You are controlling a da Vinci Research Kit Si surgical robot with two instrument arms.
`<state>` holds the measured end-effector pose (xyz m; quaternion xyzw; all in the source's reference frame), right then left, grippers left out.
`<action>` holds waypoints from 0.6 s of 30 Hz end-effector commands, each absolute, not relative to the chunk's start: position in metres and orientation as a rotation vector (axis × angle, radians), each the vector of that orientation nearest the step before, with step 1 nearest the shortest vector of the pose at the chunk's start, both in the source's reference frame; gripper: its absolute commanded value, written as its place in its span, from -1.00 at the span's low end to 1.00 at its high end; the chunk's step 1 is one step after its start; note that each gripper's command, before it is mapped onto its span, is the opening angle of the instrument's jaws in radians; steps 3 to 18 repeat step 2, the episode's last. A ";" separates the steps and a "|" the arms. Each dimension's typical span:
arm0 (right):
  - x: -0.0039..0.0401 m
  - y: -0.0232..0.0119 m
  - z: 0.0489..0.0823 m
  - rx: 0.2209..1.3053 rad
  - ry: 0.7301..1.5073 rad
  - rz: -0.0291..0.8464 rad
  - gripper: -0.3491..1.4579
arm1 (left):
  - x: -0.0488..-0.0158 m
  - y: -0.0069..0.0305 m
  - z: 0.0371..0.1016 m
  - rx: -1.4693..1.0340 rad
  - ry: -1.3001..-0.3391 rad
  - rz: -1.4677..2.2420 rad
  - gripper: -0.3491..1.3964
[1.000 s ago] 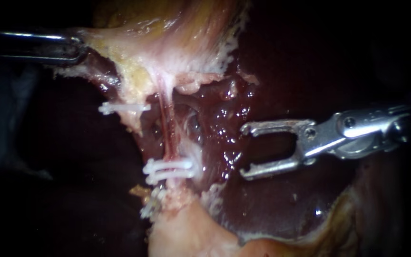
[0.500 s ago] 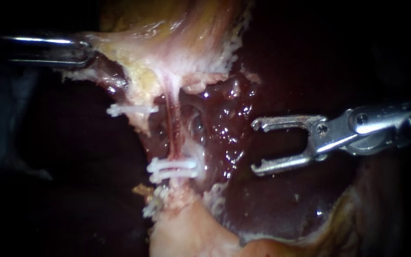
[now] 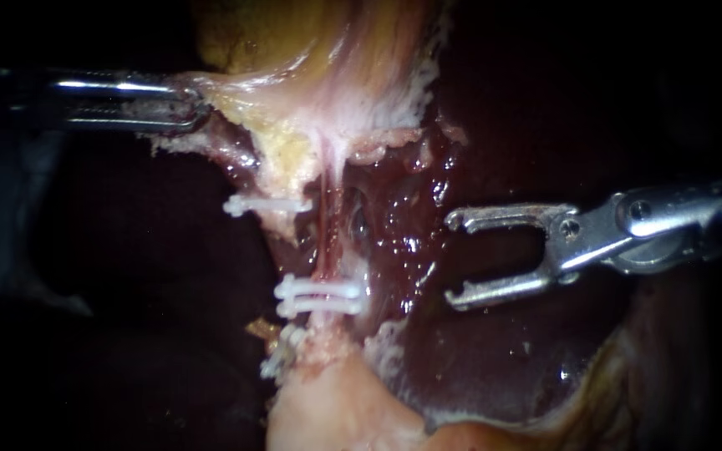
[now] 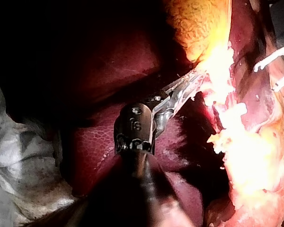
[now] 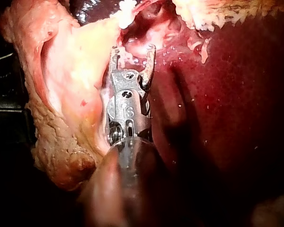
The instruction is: Going back second clip right tube
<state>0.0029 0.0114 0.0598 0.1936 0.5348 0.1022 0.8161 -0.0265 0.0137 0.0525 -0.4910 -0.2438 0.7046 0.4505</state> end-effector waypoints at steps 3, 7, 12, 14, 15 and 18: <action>0.0029 0.0115 0.0598 0.413 1.140 0.219 -0.06 | -0.0265 0.0137 0.0525 -1.214 -0.604 1.742 -1.00; 0.0029 0.0115 0.0598 0.413 1.140 0.219 -0.06 | -0.0265 0.0137 0.0525 -1.214 -0.604 1.742 -1.00; 0.0029 0.0115 0.0598 0.413 1.140 0.219 -0.06 | -0.0265 0.0137 0.0525 -1.214 -0.604 1.742 -1.00; 0.0029 0.0115 0.0598 0.413 1.140 0.219 -0.06 | -0.0265 0.0137 0.0525 -1.214 -0.604 1.742 -1.00; 0.0029 0.0115 0.0598 0.413 1.140 0.219 -0.06 | -0.0265 0.0137 0.0525 -1.214 -0.604 1.742 -1.00; 0.0029 0.0115 0.0598 0.413 1.140 0.219 -0.06 | -0.0265 0.0137 0.0525 -1.214 -0.604 1.742 -1.00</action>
